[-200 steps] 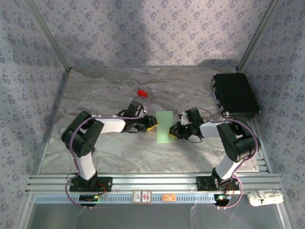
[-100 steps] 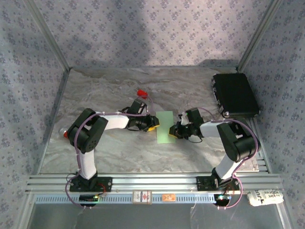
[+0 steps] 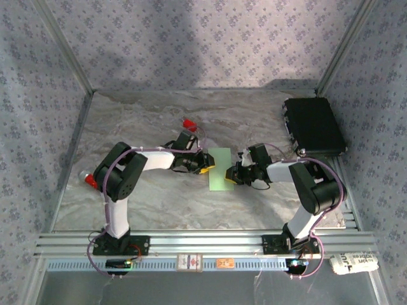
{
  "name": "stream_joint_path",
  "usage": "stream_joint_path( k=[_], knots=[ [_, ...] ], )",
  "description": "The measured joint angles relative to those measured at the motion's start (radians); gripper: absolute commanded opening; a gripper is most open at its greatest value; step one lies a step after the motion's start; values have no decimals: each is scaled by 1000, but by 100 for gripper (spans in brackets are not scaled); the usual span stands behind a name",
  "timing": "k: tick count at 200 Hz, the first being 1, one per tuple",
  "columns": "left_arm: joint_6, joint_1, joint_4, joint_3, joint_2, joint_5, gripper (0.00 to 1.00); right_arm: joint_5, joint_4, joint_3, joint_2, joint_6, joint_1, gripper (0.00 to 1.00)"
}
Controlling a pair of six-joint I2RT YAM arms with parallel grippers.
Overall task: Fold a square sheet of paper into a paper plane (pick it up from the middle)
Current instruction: Third fold the triangle at the center of the table.
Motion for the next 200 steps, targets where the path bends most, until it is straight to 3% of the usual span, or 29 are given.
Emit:
stream_joint_path(
  k=[43, 67, 200],
  knots=[
    [-6, -3, 47, 0, 13, 23, 35, -5, 5, 0, 3, 0, 0, 14],
    [-17, -3, 63, 0, 15, 34, 27, -7, 8, 0, 4, 0, 0, 14],
    [-27, -2, 93, -35, 5, 32, 17, -8, 10, 0, 5, 0, 0, 14]
  ],
)
